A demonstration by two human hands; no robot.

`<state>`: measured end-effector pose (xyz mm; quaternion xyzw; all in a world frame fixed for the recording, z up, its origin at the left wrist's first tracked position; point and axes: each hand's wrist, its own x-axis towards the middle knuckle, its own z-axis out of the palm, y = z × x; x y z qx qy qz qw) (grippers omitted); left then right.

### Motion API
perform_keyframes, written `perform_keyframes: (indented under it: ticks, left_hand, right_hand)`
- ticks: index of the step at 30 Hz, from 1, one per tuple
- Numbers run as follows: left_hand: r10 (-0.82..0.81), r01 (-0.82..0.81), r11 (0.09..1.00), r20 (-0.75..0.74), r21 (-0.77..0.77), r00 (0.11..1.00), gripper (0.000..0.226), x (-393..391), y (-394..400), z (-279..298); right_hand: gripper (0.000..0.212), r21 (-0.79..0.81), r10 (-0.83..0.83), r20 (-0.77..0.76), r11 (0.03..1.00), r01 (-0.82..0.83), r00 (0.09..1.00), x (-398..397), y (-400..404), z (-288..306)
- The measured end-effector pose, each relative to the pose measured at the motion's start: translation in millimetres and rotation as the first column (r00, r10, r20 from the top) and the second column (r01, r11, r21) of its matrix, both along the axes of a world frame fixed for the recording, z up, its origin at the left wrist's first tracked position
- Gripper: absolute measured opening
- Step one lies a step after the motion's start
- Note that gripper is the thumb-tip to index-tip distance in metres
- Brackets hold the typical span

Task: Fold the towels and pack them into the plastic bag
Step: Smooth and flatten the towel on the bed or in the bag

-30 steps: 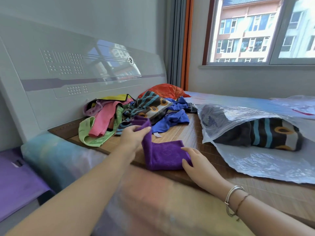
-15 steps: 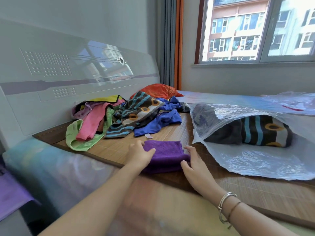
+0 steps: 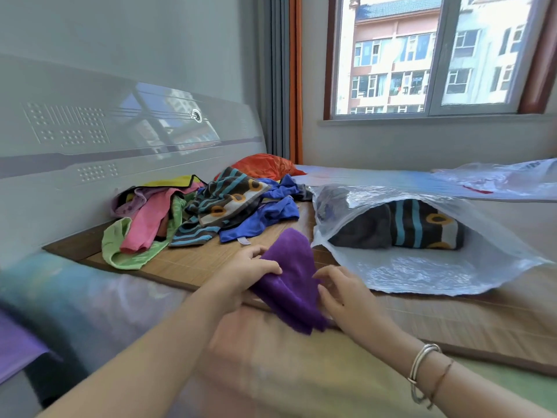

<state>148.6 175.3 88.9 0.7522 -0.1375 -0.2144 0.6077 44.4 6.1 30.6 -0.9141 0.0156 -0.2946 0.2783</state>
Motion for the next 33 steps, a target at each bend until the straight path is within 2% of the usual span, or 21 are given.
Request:
perform_keyframes:
  ticks: [2, 6, 8, 10, 12, 15, 16, 18, 21, 27, 28, 30, 31, 33]
  left_hand:
    - [-0.13, 0.125, 0.99, 0.071, 0.068, 0.989, 0.035, -19.5, 1.4, 15.3]
    - [-0.386, 0.322, 0.908, 0.242, 0.267, 0.89, 0.033, -59.4, -9.3, 46.8]
    - [-0.425, 0.341, 0.892, 0.291, 0.297, 0.857, 0.034, -72.7, -24.1, 54.7]
    - [-0.423, 0.343, 0.898, 0.33, 0.275, 0.844, 0.033, -81.7, -42.7, 57.2]
    - [-0.376, 0.318, 0.925, 0.372, 0.209, 0.849, 0.032, -85.6, -66.4, 51.8]
    - [-0.207, 0.202, 0.978, 0.434, 0.057, 0.877, 0.041, -84.6, -110.9, 30.7]
    - [-0.155, 0.179, 0.984, 0.409, -0.02, 0.899, 0.048, -82.8, -126.2, 21.5]
    - [-0.094, 0.138, 0.983, 0.311, -0.123, 0.946, 0.048, -78.8, -154.0, 4.1]
    - [-0.085, 0.109, 0.991, 0.271, -0.072, 0.959, 0.042, -70.4, -186.6, -19.2]
    - [0.004, 0.015, 0.999, 0.35, -0.051, 0.937, 0.036, -36.2, -233.6, -35.4]
    - [-0.011, 0.03, 0.998, 0.362, -0.046, 0.932, 0.037, -28.7, -240.4, -38.0]
    - [-0.089, 0.082, 0.996, 0.39, 0.035, 0.916, 0.044, -15.6, -252.1, -45.9]
    - [-0.135, 0.104, 0.99, 0.416, 0.096, 0.899, 0.047, -10.8, -257.2, -52.2]
    - [-0.242, 0.103, 0.953, 0.51, 0.287, 0.826, 0.048, -4.5, -266.0, -69.9]
  right_hand:
    - [0.037, 0.001, 0.009, 0.048, 1.0, -0.01, 0.999, -20.3, -3.6, 15.6]
    - [0.073, 0.092, 0.034, -0.046, 0.995, -0.03, 0.998, -59.6, -10.1, 52.1]
    - [0.065, 0.131, 0.041, -0.126, 0.991, -0.024, 0.991, -77.8, -18.5, 65.6]
    - [0.038, 0.183, 0.052, -0.189, 0.983, -0.017, 0.981, -91.2, -32.3, 74.5]
    - [0.022, 0.238, -0.003, -0.178, 0.97, 0.046, 0.984, -96.8, -52.0, 77.6]
    - [0.015, 0.339, -0.153, -0.09, 0.924, 0.175, 0.984, -90.9, -85.8, 73.9]
    - [0.015, 0.384, -0.206, -0.061, 0.899, 0.213, 0.977, -85.7, -98.7, 71.2]
    - [0.015, 0.472, -0.28, -0.028, 0.842, 0.26, 0.959, -70.7, -125.2, 64.0]
    - [0.011, 0.511, -0.318, -0.054, 0.806, 0.299, 0.947, -43.1, -158.7, 49.1]
    - [0.004, 0.519, -0.403, -0.086, 0.763, 0.386, 0.911, 15.3, -200.0, 37.2]
    - [0.009, 0.532, -0.431, -0.091, 0.741, 0.41, 0.898, 25.1, -209.4, 37.3]
    - [0.034, 0.549, -0.491, -0.144, 0.682, 0.482, 0.859, 45.0, -233.4, 38.2]
    - [0.04, 0.568, -0.513, -0.162, 0.65, 0.505, 0.843, 52.8, -244.4, 38.5]
    - [0.033, 0.518, -0.565, -0.152, 0.654, 0.552, 0.811, 66.8, -263.5, 34.2]
